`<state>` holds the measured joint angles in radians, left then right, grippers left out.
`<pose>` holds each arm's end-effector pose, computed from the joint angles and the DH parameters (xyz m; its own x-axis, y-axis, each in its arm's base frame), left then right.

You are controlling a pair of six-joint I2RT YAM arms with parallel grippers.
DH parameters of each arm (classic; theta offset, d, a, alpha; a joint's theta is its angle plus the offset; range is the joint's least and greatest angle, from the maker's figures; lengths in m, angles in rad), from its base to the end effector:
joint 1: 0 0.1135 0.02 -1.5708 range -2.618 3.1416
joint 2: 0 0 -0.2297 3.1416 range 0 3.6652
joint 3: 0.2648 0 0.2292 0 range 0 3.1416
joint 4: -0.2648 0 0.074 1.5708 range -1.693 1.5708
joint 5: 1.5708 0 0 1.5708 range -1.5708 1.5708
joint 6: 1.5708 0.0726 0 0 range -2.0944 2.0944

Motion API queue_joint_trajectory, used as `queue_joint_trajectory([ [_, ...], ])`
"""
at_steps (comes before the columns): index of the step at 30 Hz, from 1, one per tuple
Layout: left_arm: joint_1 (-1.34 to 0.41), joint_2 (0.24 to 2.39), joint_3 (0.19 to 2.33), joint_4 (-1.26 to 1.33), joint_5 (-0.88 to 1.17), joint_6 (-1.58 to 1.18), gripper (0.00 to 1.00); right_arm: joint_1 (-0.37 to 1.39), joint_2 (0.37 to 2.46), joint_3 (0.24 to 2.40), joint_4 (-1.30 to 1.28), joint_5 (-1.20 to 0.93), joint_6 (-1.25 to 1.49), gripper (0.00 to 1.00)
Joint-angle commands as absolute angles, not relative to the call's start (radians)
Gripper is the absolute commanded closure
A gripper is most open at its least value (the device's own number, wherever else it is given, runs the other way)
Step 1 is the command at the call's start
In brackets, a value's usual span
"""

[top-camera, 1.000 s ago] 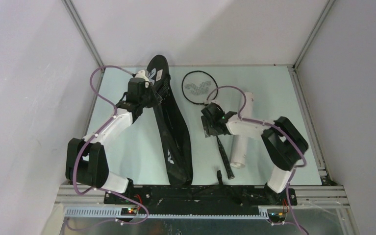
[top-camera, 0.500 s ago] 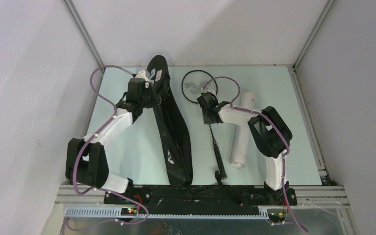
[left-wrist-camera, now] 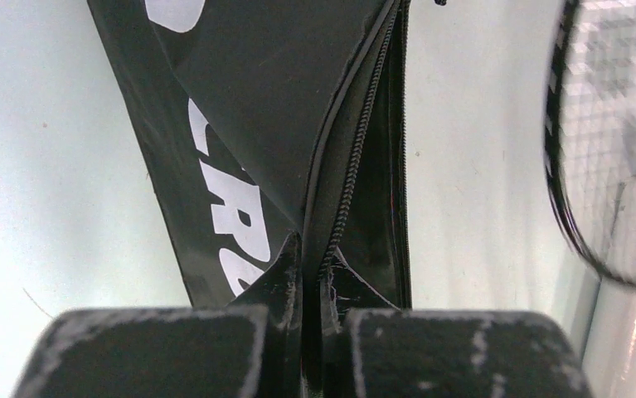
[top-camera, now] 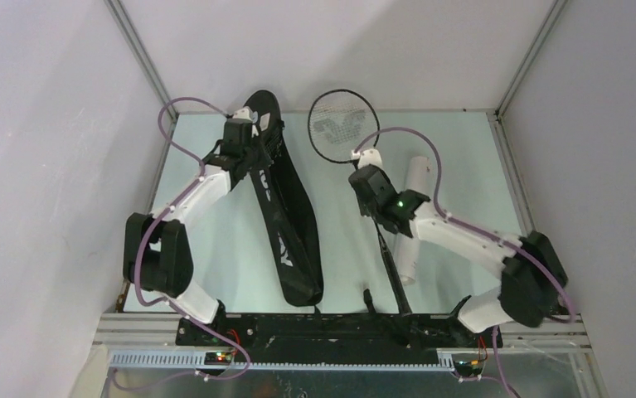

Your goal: Pack up the badminton gear

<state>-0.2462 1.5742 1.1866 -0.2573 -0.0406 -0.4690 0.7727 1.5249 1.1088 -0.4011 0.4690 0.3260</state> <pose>0.3551 -0.0862 0.2270 -0.6159 -0.3109 -0.7239 -0.0743 0.9377 -0.3395 0.2599 0.2076 0.2072 -0.6231 -0.2085 -0.7538 -0.2129 0.9726 -0.0931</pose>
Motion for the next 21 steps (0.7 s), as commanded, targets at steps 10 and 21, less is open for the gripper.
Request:
queue_joint_trajectory([
  [10,-0.238,1.647,1.329,-0.288,-0.01,-0.468,1.0,1.047,1.349,0.897,-0.349,0.607,0.338,1.0],
  [21,-0.239,1.675,1.348,-0.303,0.015,-0.468,1.0,1.187,1.459,0.897,-0.307,0.645,0.34,1.0],
])
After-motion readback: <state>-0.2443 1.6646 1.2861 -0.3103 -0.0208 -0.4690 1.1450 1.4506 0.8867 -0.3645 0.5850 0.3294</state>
